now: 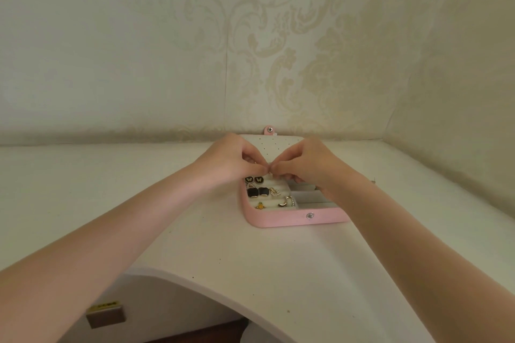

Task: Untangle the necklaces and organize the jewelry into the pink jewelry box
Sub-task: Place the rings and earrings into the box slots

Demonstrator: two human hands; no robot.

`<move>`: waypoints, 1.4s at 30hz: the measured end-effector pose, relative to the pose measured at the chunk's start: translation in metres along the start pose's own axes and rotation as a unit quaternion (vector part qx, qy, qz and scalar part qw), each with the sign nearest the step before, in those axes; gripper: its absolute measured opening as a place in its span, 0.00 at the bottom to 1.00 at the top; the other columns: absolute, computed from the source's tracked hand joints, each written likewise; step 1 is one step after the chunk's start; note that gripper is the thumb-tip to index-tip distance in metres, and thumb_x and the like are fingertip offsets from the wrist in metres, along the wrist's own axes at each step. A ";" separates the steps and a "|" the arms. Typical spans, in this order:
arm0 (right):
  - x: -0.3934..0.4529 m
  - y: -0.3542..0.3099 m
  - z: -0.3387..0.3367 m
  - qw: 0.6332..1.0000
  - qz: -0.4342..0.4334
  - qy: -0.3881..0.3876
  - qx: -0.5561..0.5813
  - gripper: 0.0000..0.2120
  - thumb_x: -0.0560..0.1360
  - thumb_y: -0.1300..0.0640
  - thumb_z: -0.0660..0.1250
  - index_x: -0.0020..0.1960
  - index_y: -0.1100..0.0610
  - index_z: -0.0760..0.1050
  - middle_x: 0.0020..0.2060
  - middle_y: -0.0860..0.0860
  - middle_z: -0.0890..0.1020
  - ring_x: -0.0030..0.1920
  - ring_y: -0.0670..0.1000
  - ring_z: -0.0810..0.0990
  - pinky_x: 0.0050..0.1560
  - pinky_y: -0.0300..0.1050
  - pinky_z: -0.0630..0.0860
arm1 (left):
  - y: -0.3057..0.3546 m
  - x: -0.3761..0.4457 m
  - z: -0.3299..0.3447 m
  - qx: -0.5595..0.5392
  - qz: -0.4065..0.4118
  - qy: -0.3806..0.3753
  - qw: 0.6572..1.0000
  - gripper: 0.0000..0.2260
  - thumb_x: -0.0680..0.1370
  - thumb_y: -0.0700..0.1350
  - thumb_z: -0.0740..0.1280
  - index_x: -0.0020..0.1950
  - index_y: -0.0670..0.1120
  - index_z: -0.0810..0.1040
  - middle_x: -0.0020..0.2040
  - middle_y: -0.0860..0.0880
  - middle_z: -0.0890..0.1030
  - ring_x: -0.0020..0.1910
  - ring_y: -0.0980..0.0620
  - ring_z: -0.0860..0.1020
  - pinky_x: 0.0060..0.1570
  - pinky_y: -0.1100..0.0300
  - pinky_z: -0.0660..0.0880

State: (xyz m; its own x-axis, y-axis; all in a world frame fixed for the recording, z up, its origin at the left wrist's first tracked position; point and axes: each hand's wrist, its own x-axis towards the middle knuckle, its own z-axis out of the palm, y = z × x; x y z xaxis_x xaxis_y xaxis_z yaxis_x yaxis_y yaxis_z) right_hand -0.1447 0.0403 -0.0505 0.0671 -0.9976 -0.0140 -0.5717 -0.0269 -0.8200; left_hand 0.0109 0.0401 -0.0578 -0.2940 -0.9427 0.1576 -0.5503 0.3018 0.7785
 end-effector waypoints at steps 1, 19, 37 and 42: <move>0.000 0.000 0.001 1.000 -0.003 0.010 -0.012 0.02 0.66 0.63 0.73 0.39 0.60 0.83 0.28 0.51 0.79 0.27 0.44 0.72 0.33 0.36 0.68 | 0.000 0.001 0.000 0.005 0.001 0.001 1.000 0.08 0.71 0.40 0.72 0.34 0.52 0.82 0.29 0.51 0.73 0.31 0.56 0.69 0.37 0.61 0.64; -0.010 -0.001 0.001 0.993 -0.060 -0.012 -0.106 0.04 0.69 0.59 0.74 0.42 0.60 0.83 0.30 0.51 0.77 0.30 0.44 0.71 0.31 0.33 0.66 | -0.004 0.007 0.003 0.033 -0.013 -0.025 0.999 0.10 0.71 0.39 0.71 0.32 0.52 0.81 0.21 0.59 0.74 0.25 0.65 0.71 0.27 0.73 0.65; -0.003 0.027 -0.082 0.965 -0.027 0.174 -0.192 0.07 0.74 0.65 0.66 0.48 0.61 0.82 0.41 0.53 0.82 0.42 0.50 0.78 0.40 0.39 0.70 | 0.021 0.014 0.006 0.044 0.008 0.009 0.999 0.07 0.72 0.42 0.70 0.35 0.52 0.82 0.27 0.55 0.74 0.30 0.58 0.70 0.34 0.65 0.65; 0.002 0.082 -0.105 0.940 0.035 0.159 -0.298 0.11 0.73 0.68 0.64 0.48 0.60 0.83 0.52 0.55 0.83 0.54 0.55 0.79 0.52 0.42 0.71 | 0.035 0.020 0.029 0.064 0.021 -0.027 0.997 0.04 0.73 0.43 0.69 0.39 0.48 0.83 0.30 0.53 0.77 0.29 0.58 0.72 0.26 0.74 0.63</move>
State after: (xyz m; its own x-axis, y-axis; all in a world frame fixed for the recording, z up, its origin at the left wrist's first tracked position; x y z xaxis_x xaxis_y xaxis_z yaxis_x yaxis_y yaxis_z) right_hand -0.2766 0.0291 -0.0576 -0.1823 -0.9641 0.1933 -0.9289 0.1045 -0.3552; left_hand -0.0369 0.0360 -0.0450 -0.3578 -0.9212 0.1528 -0.6307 0.3590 0.6880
